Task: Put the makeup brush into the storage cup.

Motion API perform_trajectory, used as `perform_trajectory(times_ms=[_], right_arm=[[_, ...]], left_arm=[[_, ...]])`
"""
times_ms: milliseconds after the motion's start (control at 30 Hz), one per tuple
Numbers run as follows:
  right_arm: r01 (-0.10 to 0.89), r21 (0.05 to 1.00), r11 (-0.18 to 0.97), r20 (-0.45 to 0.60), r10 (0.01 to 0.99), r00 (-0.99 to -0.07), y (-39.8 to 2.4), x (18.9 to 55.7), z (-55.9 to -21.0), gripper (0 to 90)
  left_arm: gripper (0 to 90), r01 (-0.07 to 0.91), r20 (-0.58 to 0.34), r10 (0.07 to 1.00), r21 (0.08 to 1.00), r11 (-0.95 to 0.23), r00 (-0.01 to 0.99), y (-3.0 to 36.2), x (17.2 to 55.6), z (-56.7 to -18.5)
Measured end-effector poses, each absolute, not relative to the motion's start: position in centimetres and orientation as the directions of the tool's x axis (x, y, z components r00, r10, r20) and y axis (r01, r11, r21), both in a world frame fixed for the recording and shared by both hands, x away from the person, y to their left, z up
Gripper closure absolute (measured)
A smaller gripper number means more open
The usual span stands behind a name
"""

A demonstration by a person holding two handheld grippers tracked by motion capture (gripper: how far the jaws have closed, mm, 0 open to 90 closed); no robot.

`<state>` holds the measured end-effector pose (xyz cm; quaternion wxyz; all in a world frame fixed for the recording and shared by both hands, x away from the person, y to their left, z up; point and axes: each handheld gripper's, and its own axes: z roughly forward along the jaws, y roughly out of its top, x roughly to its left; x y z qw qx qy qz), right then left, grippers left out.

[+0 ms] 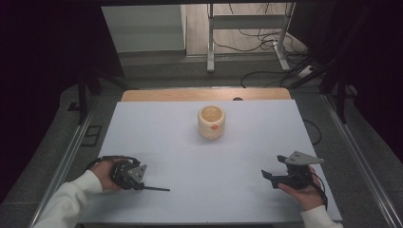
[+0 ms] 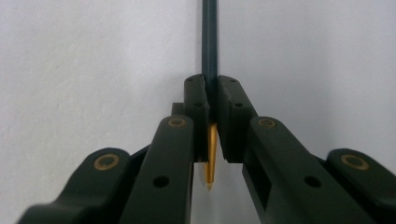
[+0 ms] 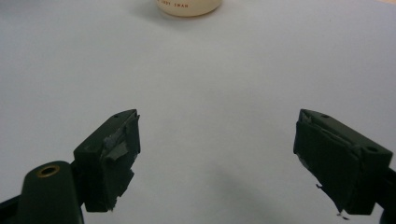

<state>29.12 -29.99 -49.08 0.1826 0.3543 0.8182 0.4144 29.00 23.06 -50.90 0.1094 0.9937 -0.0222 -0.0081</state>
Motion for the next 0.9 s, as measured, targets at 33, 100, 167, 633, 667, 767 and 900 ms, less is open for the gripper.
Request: perform_trajectory(times_ms=[33, 100, 167, 633, 667, 767, 900], right_arm=[[0.427, 0.808, 0.406, -0.007, 0.731, -0.682, -30.0, 29.1, -49.1, 15.6], [0.428, 0.808, 0.406, -0.007, 0.732, -0.681, -30.0, 29.1, -49.0, 15.6], [0.428, 0.808, 0.405, -0.007, 0.732, -0.681, -30.0, 29.1, -49.0, 15.6], [0.426, 0.811, 0.401, -0.008, 0.736, -0.677, -30.0, 29.1, -49.0, 15.8], [0.426, 0.812, 0.400, -0.007, 0.736, -0.677, -30.0, 29.0, -49.0, 15.8], [0.426, 0.812, 0.400, -0.007, 0.735, -0.678, -30.0, 29.1, -49.0, 15.8], [0.426, 0.810, 0.402, -0.008, 0.735, -0.678, -29.9, 29.1, -49.0, 15.8]], left_arm=[[83.7, -0.038, -0.011, -0.042, 0.218, -0.975, 0.999, 23.1, 29.0, -50.9], [83.7, -0.029, -0.011, -0.032, 0.219, -0.975, 0.999, 23.1, 29.0, -50.9], [83.7, -0.018, -0.012, -0.021, 0.226, -0.974, 1.000, 23.1, 28.9, -50.8], [83.7, 0.111, -0.001, 0.114, 0.230, -0.967, 0.993, 23.3, 28.8, -49.1], [83.7, 0.125, -0.003, 0.128, 0.235, -0.964, 0.992, 23.3, 28.7, -49.0], [83.7, 0.172, -0.008, 0.175, 0.236, -0.957, 0.985, 23.2, 28.7, -48.8], [83.7, 0.218, -0.012, 0.222, 0.233, -0.948, 0.975, 23.1, 28.7, -48.7]])
